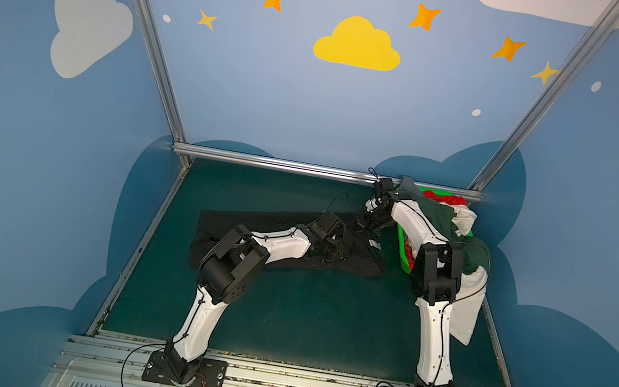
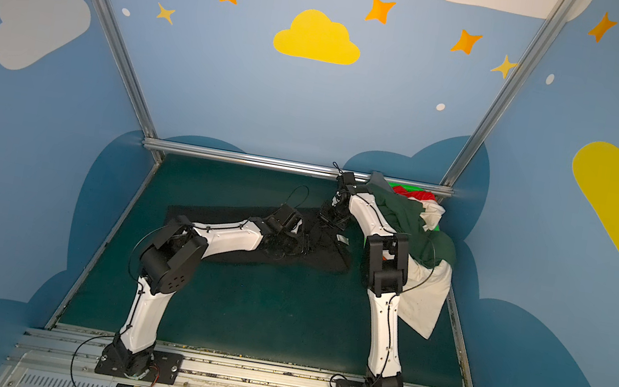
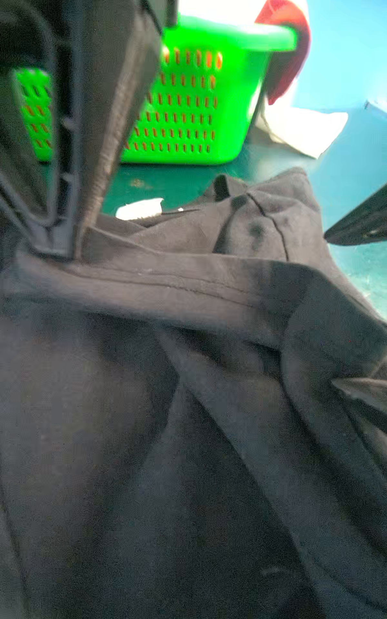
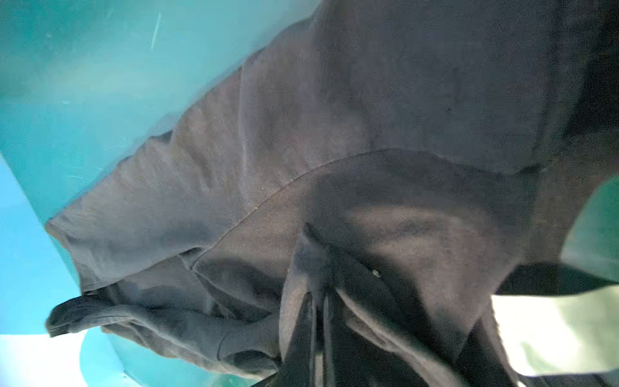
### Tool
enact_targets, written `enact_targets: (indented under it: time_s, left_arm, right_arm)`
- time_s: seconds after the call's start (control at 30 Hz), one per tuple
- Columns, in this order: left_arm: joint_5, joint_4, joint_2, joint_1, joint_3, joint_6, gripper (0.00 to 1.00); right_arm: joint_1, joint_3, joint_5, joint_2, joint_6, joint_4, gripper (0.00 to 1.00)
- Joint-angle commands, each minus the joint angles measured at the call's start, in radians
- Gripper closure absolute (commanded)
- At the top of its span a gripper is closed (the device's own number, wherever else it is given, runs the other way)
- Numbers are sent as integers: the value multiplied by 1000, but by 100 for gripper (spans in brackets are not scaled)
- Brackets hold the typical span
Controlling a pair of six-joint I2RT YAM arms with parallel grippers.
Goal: Fold and stack the t-shirts
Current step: 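Lay the folded shirt down with both grippers, left drawing back toward the robot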
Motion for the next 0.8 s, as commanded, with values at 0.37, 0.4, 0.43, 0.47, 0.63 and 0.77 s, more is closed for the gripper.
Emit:
enact_targets:
  time_s: [0.37, 0.4, 0.43, 0.47, 0.63, 0.77]
  left_arm:
    - [-121, -214, 113, 49, 248, 104, 96]
    - [-125, -218, 116, 56, 253, 109, 96]
    - [-131, -219, 116, 63, 255, 109, 96]
    - [-133, -220, 115, 72, 257, 107, 96]
    - [-162, -220, 113, 114, 259, 131, 96]
    - [-149, -191, 123, 161, 267, 142, 96]
  right_arm:
    - [-16, -17, -33, 3, 1, 23, 100]
    - [-16, -18, -30, 3, 0, 22, 100]
    - [-16, -22, -27, 3, -1, 23, 100]
    - [-15, -22, -25, 3, -1, 23, 100]
    - [-16, -23, -25, 8, -6, 22, 100]
    - [-16, -24, -17, 6, -20, 18, 99]
